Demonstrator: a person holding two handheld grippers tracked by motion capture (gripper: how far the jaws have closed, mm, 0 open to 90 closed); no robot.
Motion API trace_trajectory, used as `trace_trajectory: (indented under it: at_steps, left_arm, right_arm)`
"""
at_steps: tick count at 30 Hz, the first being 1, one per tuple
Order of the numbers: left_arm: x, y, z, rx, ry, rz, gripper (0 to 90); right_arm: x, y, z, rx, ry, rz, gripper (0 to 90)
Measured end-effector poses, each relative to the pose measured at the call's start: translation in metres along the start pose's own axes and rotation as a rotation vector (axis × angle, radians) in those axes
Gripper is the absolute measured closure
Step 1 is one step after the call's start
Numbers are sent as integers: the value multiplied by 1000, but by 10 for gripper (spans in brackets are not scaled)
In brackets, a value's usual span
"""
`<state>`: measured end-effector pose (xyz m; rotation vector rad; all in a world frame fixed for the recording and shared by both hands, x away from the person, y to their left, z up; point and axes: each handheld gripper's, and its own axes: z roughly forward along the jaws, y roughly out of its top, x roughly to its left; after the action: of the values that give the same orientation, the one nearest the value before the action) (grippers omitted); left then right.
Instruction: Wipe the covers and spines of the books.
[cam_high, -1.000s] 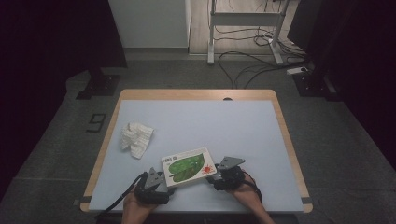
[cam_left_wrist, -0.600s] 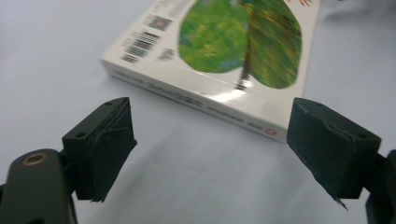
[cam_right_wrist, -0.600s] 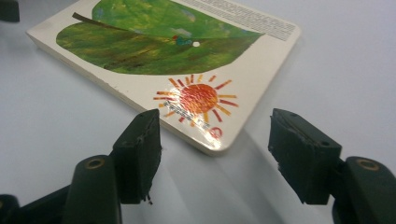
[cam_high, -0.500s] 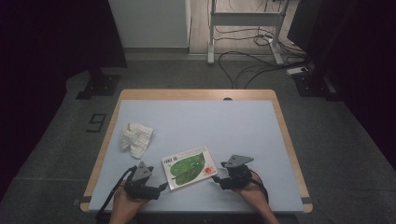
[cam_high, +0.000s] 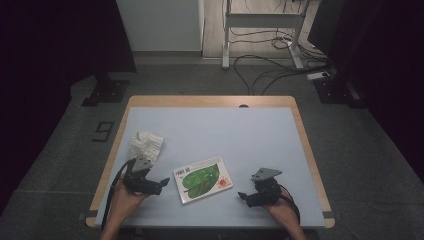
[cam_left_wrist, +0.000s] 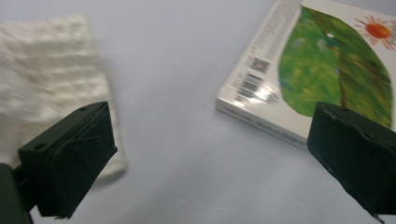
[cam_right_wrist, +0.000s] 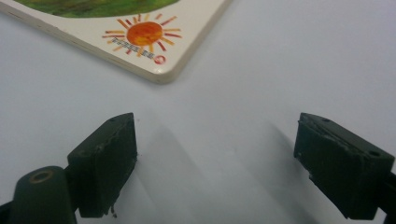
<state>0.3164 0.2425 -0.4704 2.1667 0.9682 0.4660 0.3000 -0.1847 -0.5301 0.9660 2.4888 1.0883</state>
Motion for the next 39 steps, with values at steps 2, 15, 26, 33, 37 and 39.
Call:
trace_trajectory:
  at_steps: [2, 15, 26, 33, 37, 39]
  left_arm:
    - [7, 5, 0, 6, 12, -8, 0]
    - [61, 19, -2, 36, 74, -84, 0]
    - [97, 36, 19, 63, 104, -149, 16]
    - [118, 28, 45, 92, 119, -214, 44]
    - [125, 21, 57, 106, 108, -237, 74]
    - [126, 19, 63, 109, 104, -233, 111]
  right_arm:
    - [-2, -2, -2, 12, -7, 4, 67]
    - [-4, -10, -2, 16, -36, 9, 0]
    - [-4, -10, -2, 14, -36, 9, 0]
    - [-4, -10, -1, 13, -38, 9, 0]
    - [-4, -10, -1, 13, -37, 9, 0]
    - [-4, -10, -1, 13, -37, 9, 0]
